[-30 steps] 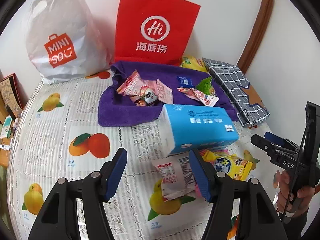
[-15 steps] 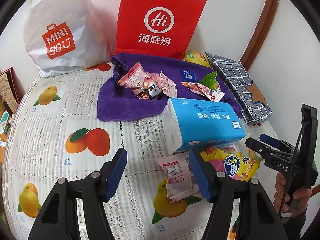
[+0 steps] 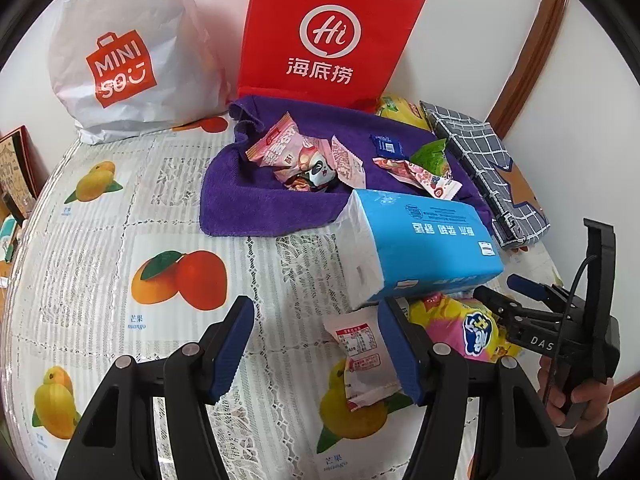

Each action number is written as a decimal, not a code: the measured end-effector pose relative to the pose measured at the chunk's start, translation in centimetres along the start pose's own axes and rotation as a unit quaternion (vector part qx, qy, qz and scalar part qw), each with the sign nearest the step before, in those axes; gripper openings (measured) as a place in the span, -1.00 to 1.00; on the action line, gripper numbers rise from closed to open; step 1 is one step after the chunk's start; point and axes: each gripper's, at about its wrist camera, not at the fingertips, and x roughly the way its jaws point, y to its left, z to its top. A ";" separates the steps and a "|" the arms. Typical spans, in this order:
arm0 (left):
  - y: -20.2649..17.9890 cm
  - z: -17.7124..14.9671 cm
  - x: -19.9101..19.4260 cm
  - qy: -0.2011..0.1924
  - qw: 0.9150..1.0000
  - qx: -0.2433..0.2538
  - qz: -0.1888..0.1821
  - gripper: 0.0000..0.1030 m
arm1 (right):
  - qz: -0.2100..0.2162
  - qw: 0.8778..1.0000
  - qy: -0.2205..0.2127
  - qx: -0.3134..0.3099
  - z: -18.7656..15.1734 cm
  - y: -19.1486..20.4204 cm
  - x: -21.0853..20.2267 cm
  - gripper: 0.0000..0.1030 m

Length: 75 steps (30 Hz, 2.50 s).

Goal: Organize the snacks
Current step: 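Grasp the yellow chip bag with the right tool while the left tool grasps the white wrapper packet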

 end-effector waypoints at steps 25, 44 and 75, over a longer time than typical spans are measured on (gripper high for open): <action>-0.3 -0.1 -0.3 -0.001 1.000 -0.003 -0.019 0.21 | 0.058 0.997 -0.001 -0.057 -2.9 0.6 -2.1 0.35; 0.0 -0.8 -0.4 0.000 0.999 -0.004 -0.034 0.21 | 0.032 0.995 0.005 -0.089 -4.8 1.5 -0.6 0.15; -1.2 -1.4 3.0 0.049 0.998 -0.008 -0.037 0.21 | 0.016 0.999 -0.033 -0.033 -4.8 -3.2 -3.8 0.12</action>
